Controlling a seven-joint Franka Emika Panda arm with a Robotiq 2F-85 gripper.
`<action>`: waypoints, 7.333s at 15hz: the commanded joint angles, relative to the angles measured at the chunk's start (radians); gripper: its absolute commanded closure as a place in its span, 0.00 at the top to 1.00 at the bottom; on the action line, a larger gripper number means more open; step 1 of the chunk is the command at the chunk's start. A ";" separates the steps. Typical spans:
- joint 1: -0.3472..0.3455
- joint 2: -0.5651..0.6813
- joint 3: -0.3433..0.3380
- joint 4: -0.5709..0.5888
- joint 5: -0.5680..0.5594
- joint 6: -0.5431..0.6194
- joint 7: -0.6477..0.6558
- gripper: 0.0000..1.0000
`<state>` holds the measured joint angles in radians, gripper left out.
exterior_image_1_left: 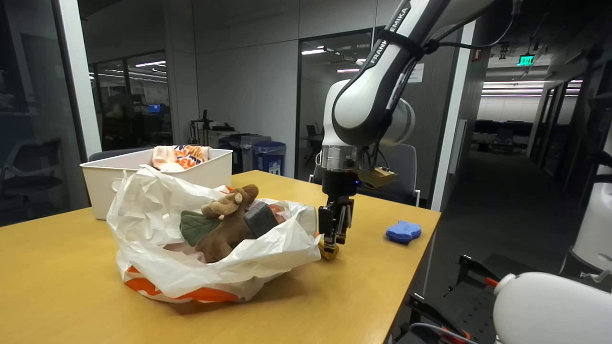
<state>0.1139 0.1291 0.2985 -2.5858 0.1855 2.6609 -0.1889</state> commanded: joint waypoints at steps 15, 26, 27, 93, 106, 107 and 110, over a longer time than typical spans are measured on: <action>0.037 0.065 -0.032 -0.026 -0.087 0.258 0.020 0.28; 0.083 -0.378 -0.117 -0.158 -0.407 0.395 0.256 0.19; 0.118 -0.394 -0.102 -0.167 -0.350 0.422 0.218 0.19; -0.097 -0.020 -0.323 -0.112 -0.676 0.009 0.880 1.00; -0.055 -0.001 -0.349 -0.087 -0.701 0.050 0.882 0.17; -0.054 -0.004 -0.349 -0.088 -0.699 0.053 0.882 0.14; -0.055 -0.025 -0.342 -0.096 -0.674 0.062 0.859 0.11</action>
<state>0.0459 0.1128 -0.0318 -2.6738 -0.4960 2.6830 0.6741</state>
